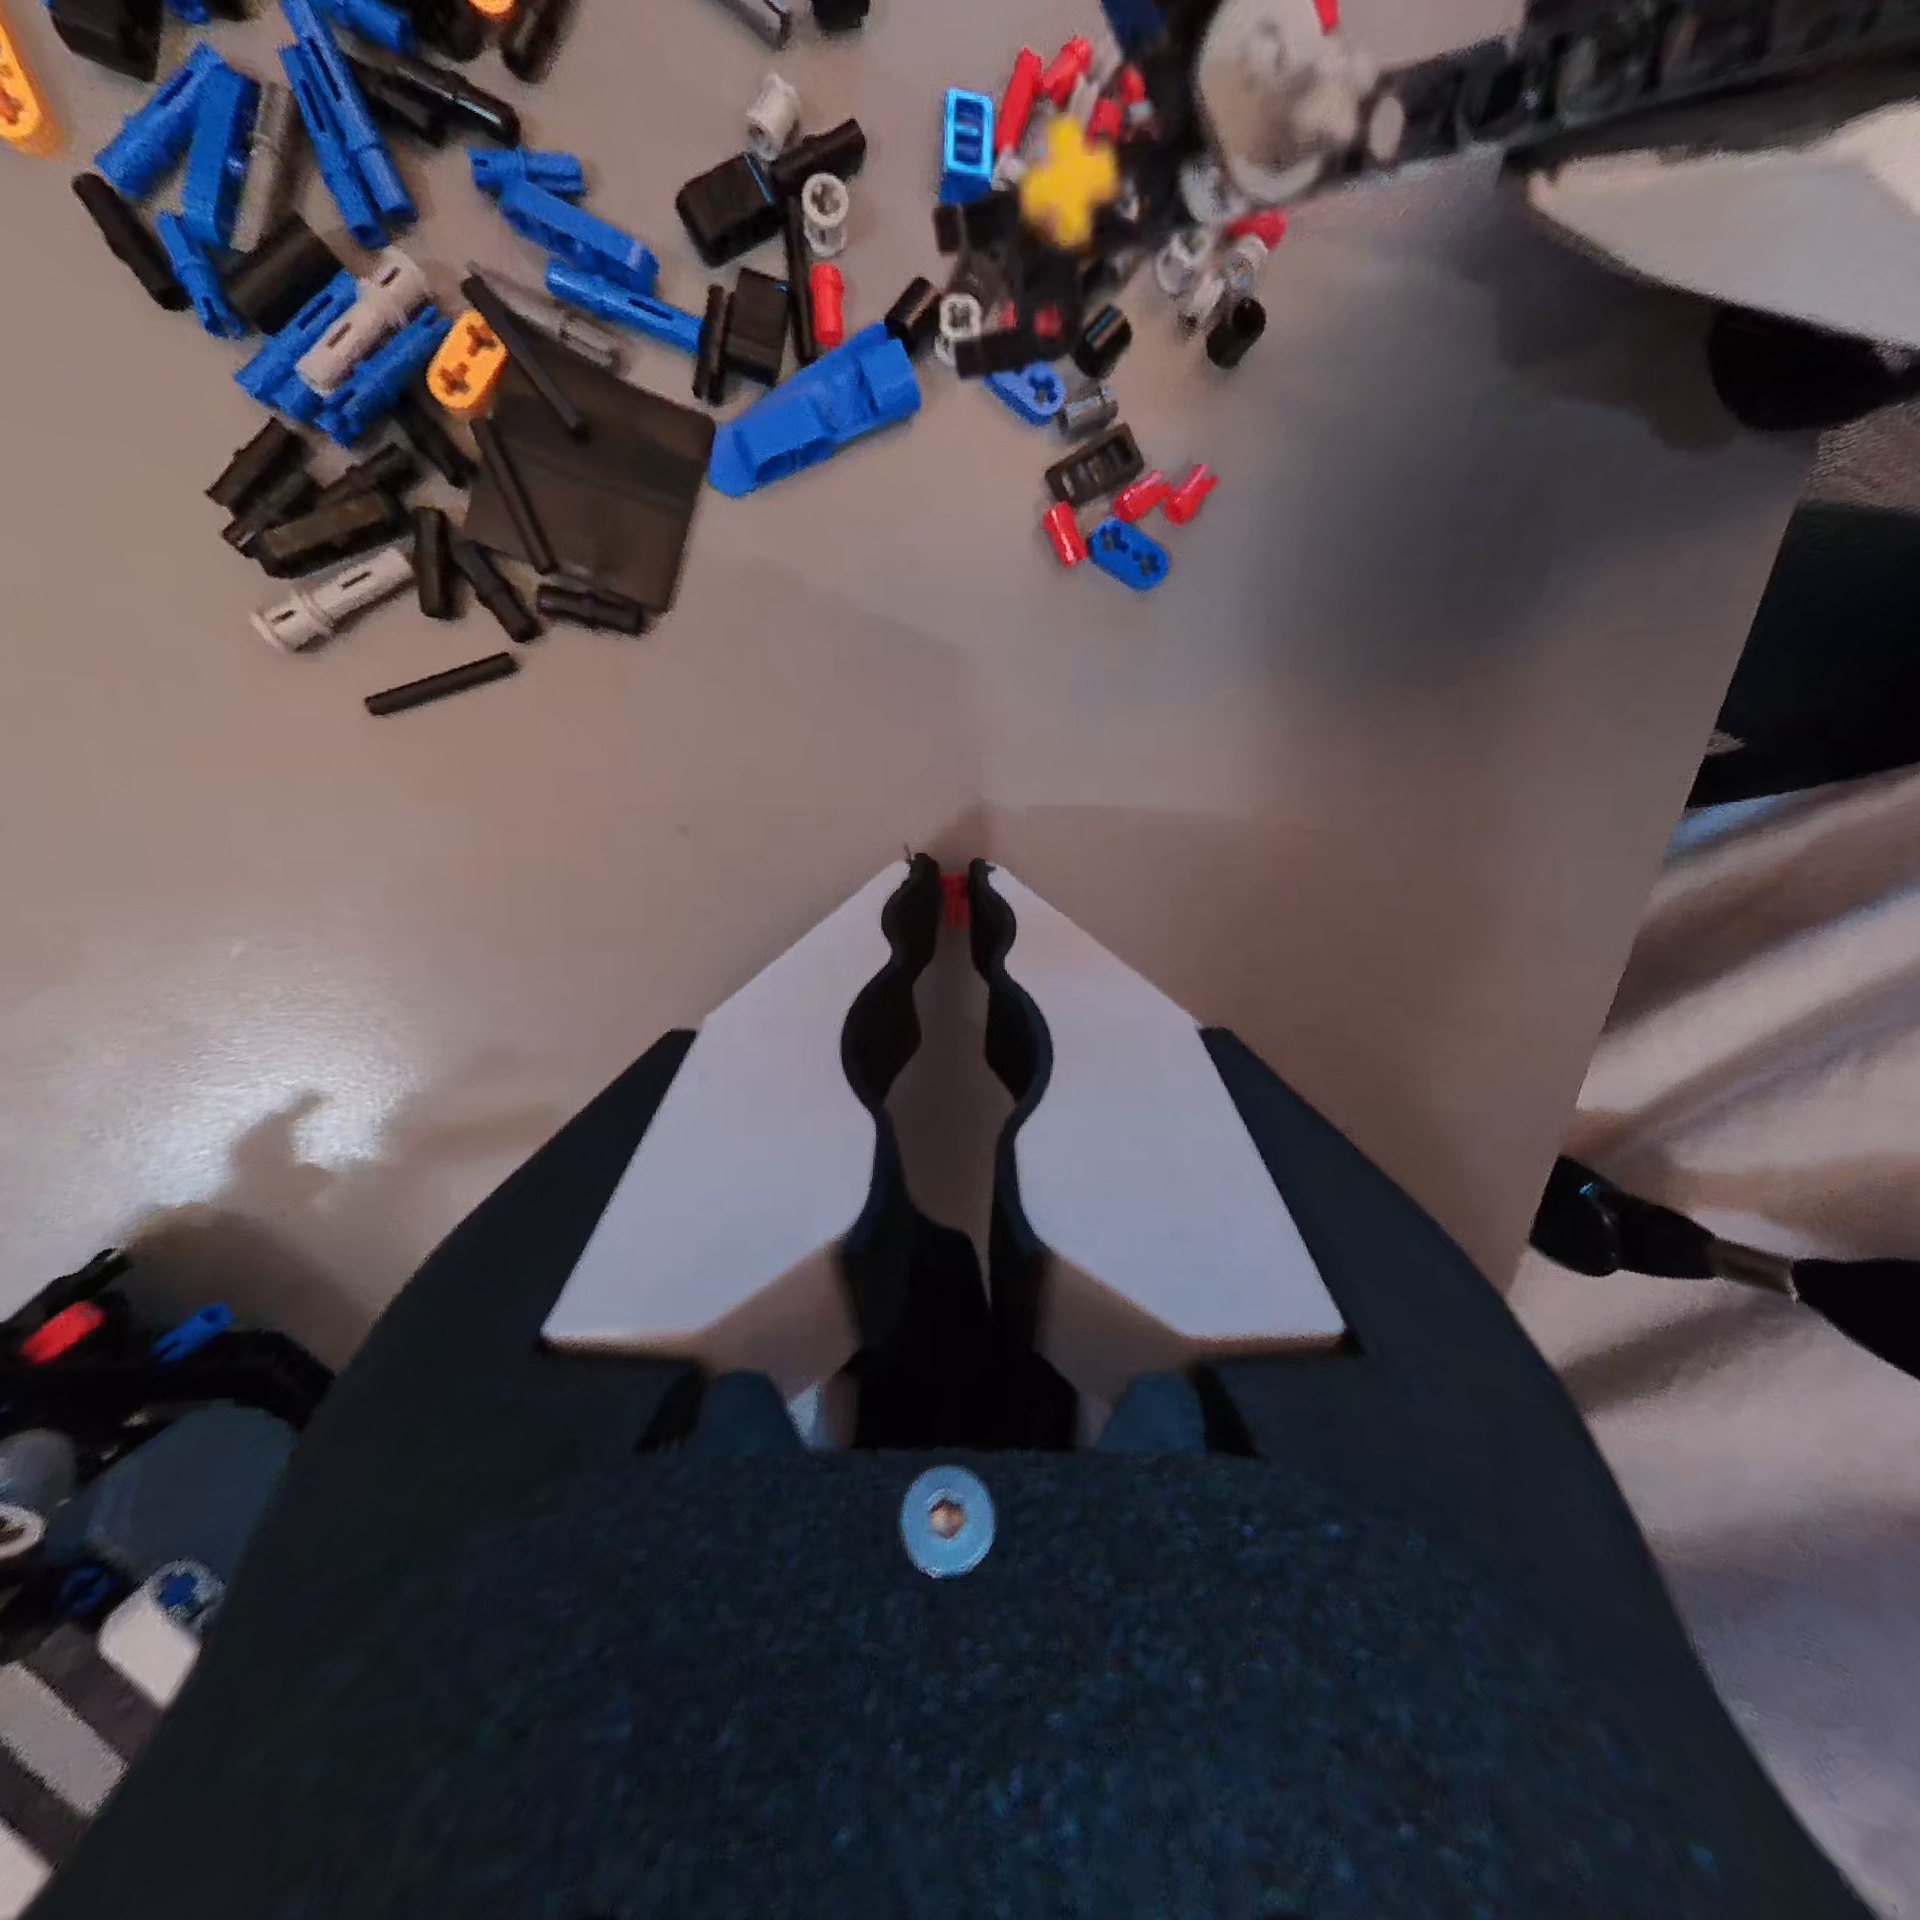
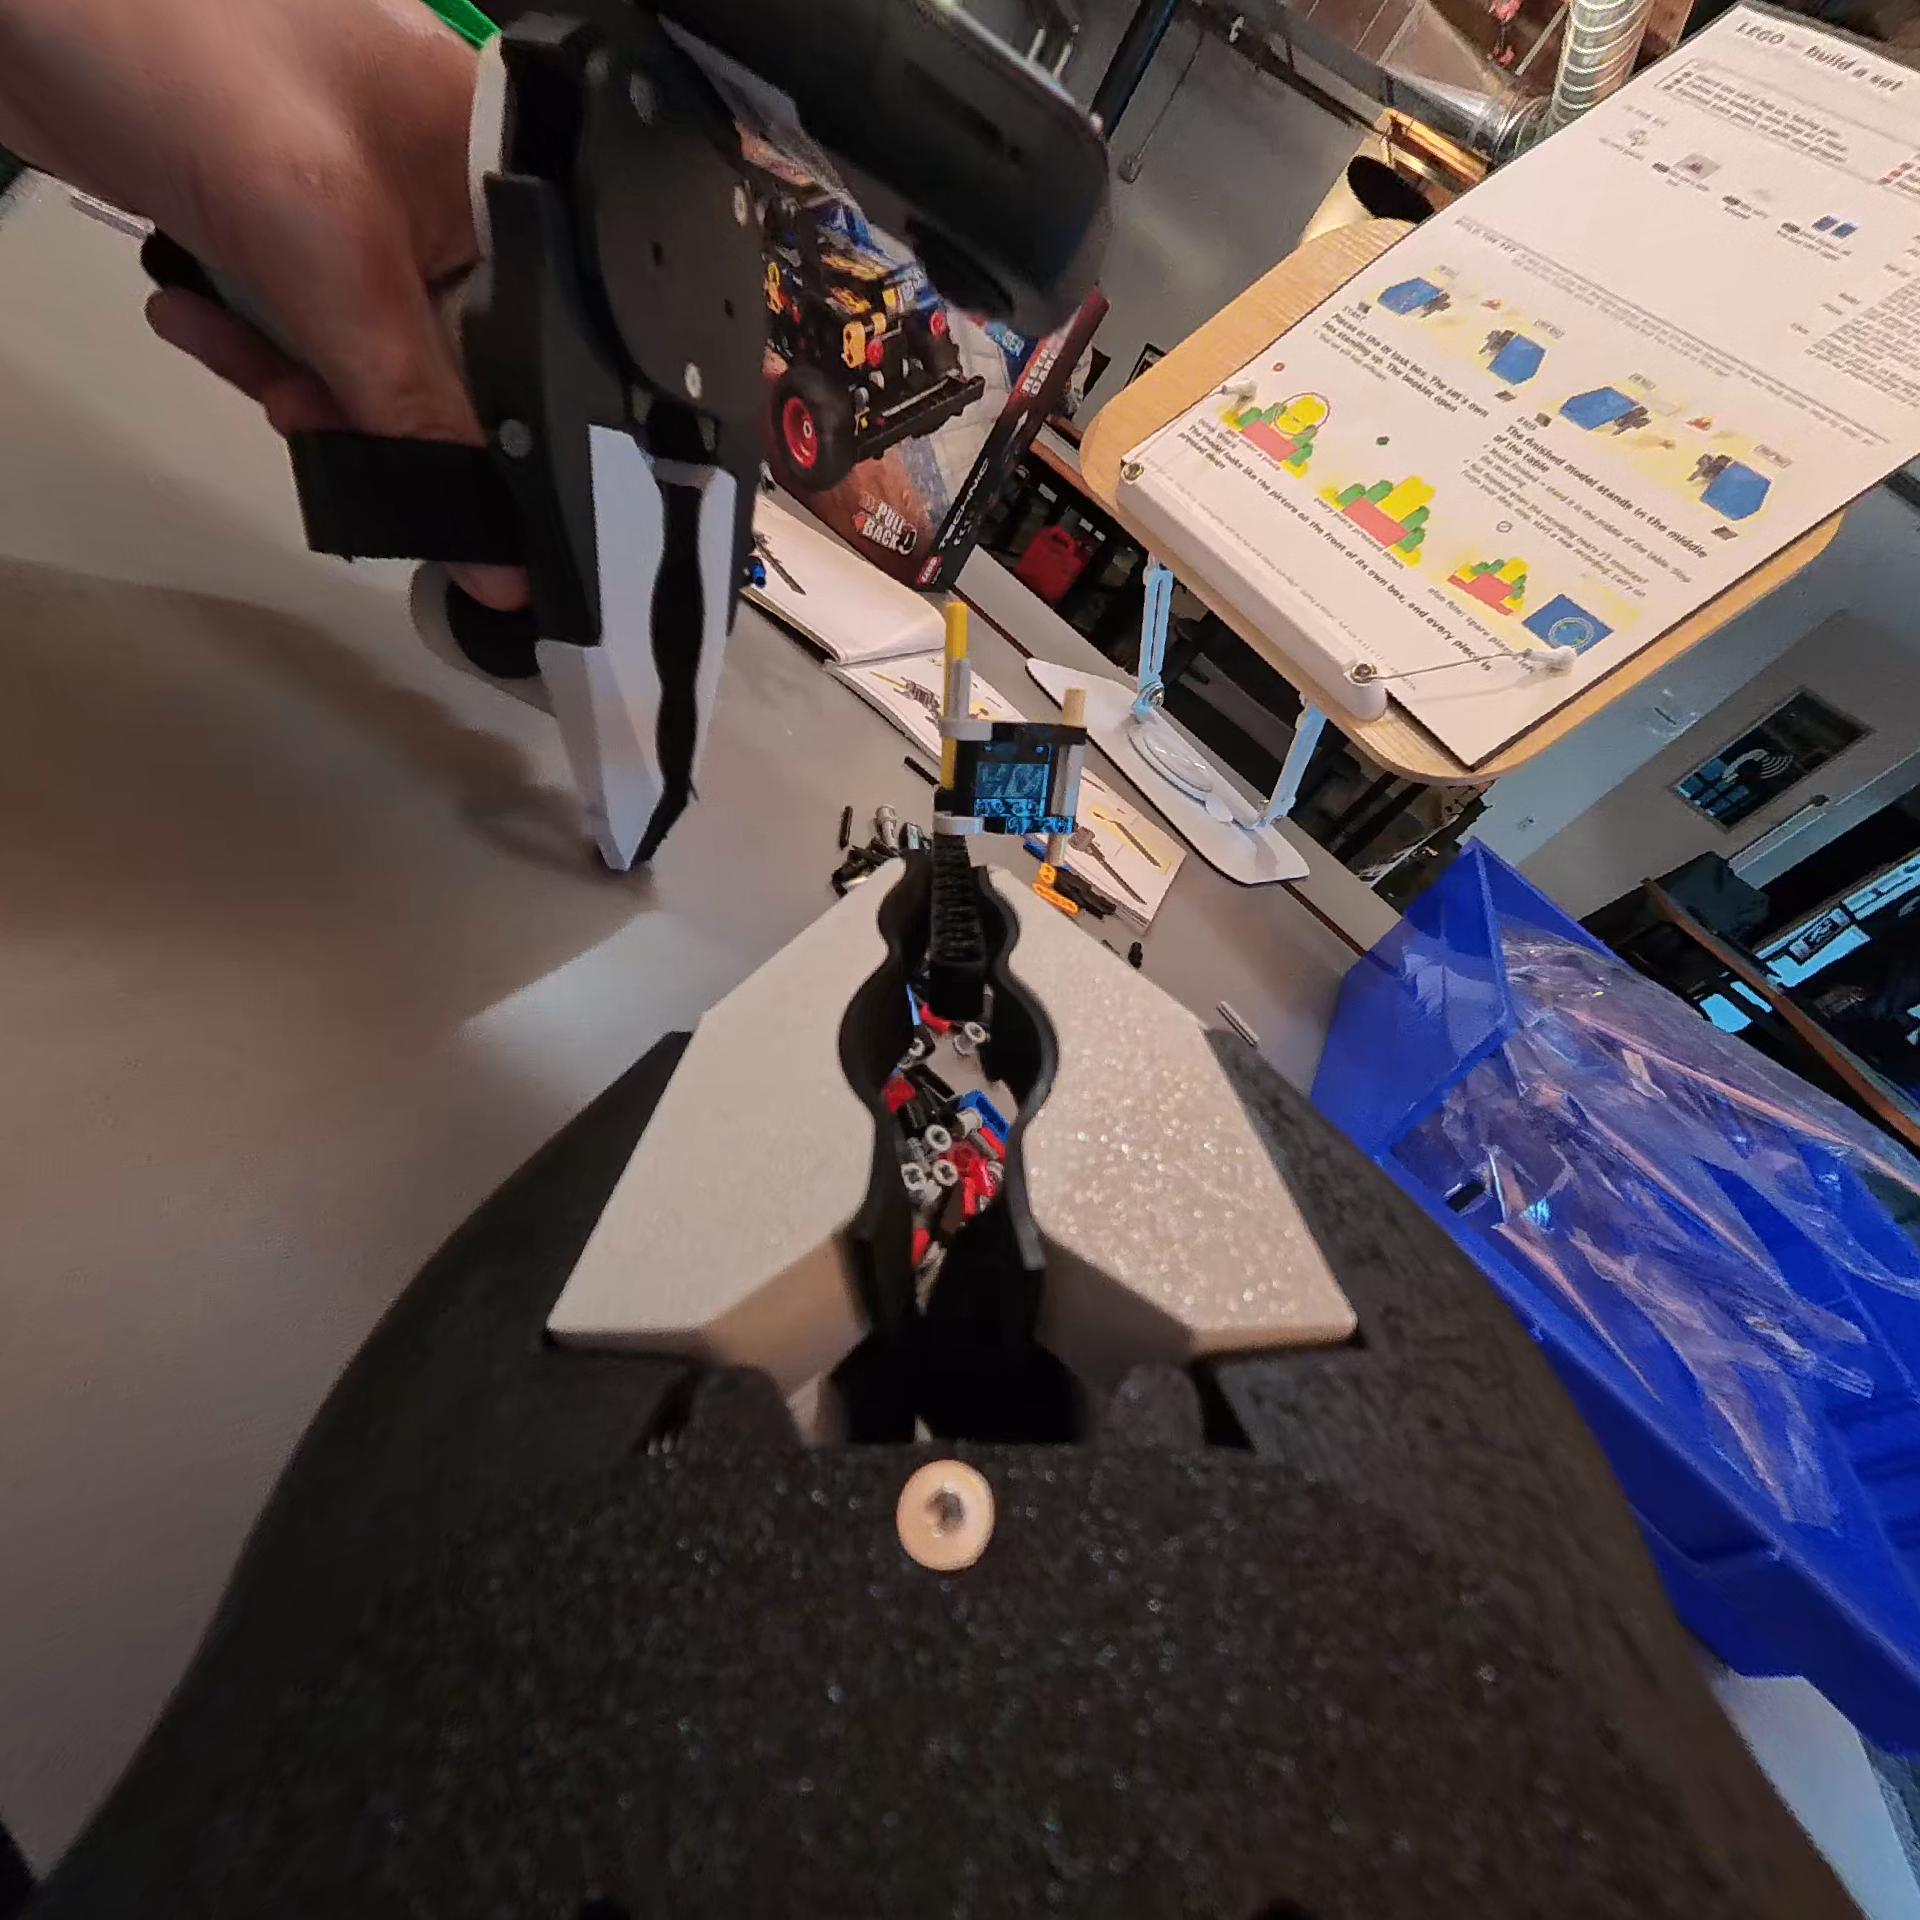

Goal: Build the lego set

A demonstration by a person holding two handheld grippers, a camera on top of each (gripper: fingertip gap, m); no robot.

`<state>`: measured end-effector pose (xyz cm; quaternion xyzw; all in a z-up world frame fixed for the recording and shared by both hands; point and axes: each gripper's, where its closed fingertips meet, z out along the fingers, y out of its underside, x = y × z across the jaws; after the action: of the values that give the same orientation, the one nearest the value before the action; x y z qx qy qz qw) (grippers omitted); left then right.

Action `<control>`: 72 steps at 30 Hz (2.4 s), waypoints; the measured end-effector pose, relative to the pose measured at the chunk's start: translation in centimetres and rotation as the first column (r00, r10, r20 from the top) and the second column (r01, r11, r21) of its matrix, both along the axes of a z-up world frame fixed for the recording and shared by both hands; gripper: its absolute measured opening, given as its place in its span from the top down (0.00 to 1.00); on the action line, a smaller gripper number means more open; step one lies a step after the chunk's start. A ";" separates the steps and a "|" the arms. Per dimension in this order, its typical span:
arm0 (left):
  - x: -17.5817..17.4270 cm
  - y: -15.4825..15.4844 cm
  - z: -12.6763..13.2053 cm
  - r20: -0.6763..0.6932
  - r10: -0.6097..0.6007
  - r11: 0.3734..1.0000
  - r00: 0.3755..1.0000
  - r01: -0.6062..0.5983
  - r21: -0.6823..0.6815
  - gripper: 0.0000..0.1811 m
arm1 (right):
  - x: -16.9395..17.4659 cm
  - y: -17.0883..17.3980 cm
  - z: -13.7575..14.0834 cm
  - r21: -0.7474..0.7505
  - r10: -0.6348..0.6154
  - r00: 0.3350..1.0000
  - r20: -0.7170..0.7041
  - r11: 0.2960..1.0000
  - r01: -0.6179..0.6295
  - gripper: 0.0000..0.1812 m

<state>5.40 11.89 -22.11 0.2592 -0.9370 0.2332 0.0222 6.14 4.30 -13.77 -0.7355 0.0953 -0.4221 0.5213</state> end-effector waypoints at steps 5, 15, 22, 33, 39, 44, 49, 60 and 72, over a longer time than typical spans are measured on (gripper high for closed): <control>0.3 -1.1 4.2 -0.032 0.048 0.928 0.998 -0.057 -0.368 0.98 | -0.2 0.4 -0.2 -0.008 0.024 1.000 -0.015 1.000 -0.024 0.96; -0.8 -1.3 14.9 0.302 0.250 0.540 0.920 0.126 -0.832 0.98 | -1.7 5.8 1.3 0.288 0.214 0.935 -0.281 0.949 -0.131 0.96; -2.4 -2.7 15.0 0.436 0.449 0.562 0.780 0.132 -0.816 0.98 | -1.8 6.6 2.8 0.338 0.166 0.965 -0.204 0.937 -0.089 0.96; -1.8 -2.6 13.1 0.431 0.489 0.608 0.758 0.058 -0.792 0.98 | -2.7 6.5 3.4 0.300 0.112 0.991 -0.074 0.950 -0.085 0.96; -2.0 -2.3 12.7 0.357 0.470 0.579 0.807 0.023 -0.815 0.98 | -2.8 6.6 3.2 0.281 0.108 0.992 -0.062 0.956 -0.087 0.96; -2.4 -2.0 12.6 0.159 0.402 0.484 0.902 -0.062 -0.873 0.98 | -2.8 6.7 3.2 0.259 0.097 0.995 -0.032 0.962 -0.085 0.96; -2.7 -2.0 12.1 0.137 0.382 0.456 0.914 -0.058 -0.888 0.98 | -3.1 7.1 2.9 0.231 0.112 0.993 -0.030 0.968 -0.102 0.96; -3.0 -1.3 12.1 0.071 0.357 0.416 0.931 -0.090 -0.905 0.98 | -3.1 7.2 2.7 0.231 0.126 0.991 -0.044 0.966 -0.112 0.96; -2.7 -0.6 12.2 0.087 0.374 0.422 0.924 -0.086 -0.903 0.98 | -2.7 6.9 2.7 0.269 0.128 0.989 -0.077 0.958 -0.103 0.96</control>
<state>2.67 11.30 -9.95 0.3011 -0.6253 0.7199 -0.0088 3.43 11.21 -11.02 -0.6827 0.1318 -0.3396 0.6334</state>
